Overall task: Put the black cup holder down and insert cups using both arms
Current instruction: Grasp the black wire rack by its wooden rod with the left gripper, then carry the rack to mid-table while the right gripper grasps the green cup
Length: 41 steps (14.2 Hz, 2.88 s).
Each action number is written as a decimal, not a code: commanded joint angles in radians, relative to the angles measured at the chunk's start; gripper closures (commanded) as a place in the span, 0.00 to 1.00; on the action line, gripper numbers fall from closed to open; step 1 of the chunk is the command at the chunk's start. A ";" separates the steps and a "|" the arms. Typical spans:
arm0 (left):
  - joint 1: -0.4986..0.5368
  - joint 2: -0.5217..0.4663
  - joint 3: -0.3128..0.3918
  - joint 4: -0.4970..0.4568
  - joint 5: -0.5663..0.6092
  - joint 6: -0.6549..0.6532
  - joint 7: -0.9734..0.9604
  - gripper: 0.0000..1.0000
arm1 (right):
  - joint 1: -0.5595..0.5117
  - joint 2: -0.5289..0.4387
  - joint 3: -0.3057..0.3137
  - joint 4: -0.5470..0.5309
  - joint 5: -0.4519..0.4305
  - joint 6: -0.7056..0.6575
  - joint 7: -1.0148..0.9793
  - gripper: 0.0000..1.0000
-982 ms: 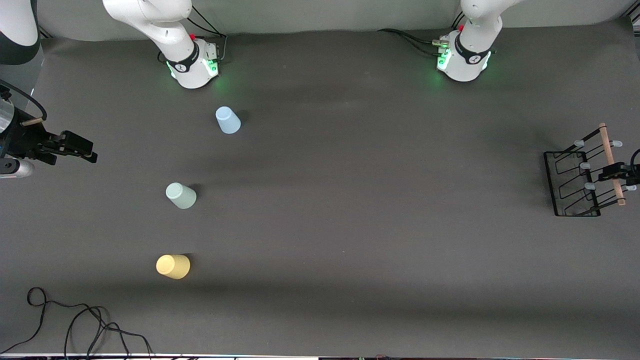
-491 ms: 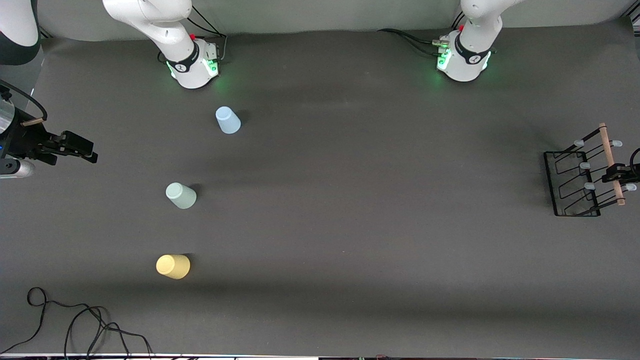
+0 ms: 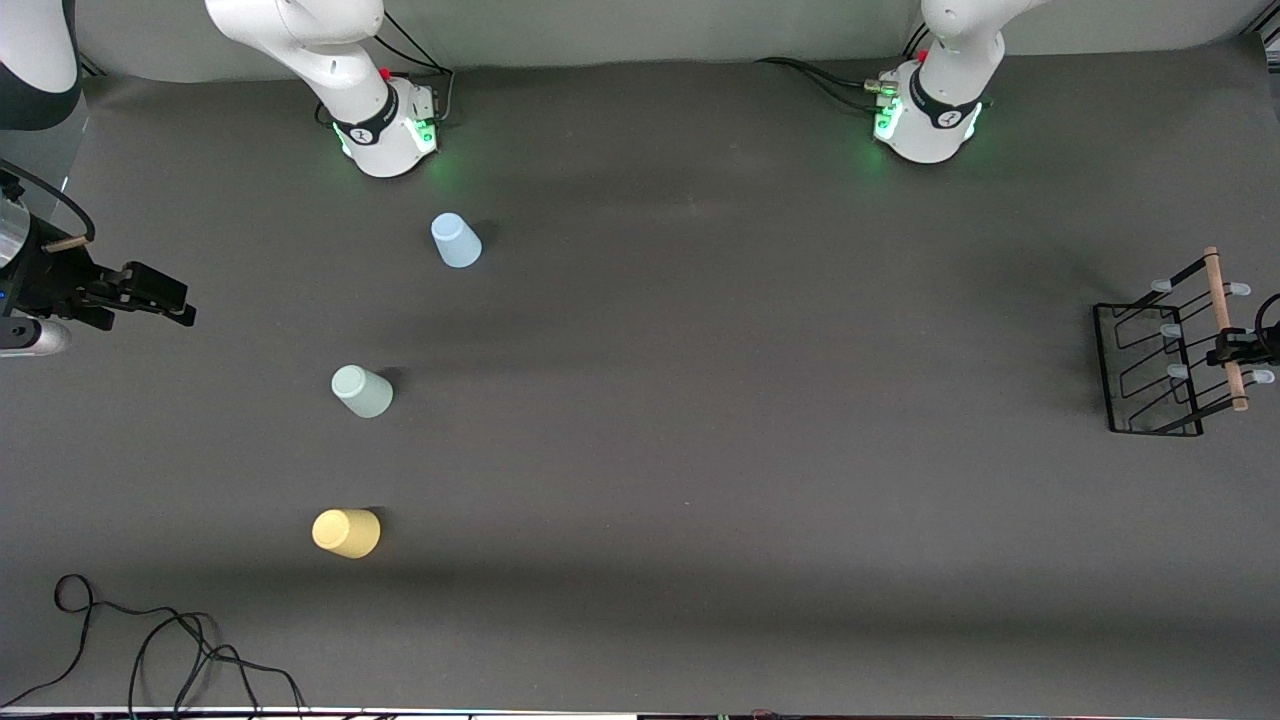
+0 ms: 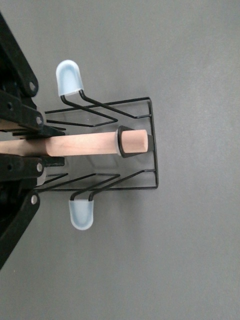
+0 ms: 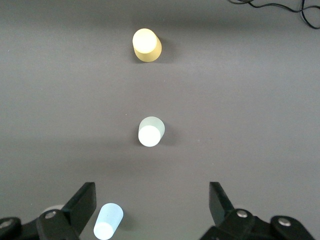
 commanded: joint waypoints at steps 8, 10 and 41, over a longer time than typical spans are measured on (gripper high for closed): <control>-0.162 -0.123 -0.039 0.172 -0.079 -0.303 -0.123 1.00 | 0.025 -0.005 -0.005 -0.004 -0.001 0.005 -0.002 0.00; -0.245 -0.124 -0.039 0.223 -0.077 -0.366 -0.264 1.00 | 0.040 -0.009 -0.006 -0.010 -0.002 0.002 -0.004 0.00; -1.394 0.400 -0.042 0.663 -0.071 -0.053 -1.844 1.00 | 0.089 0.244 -0.014 -0.731 0.004 1.029 0.018 0.00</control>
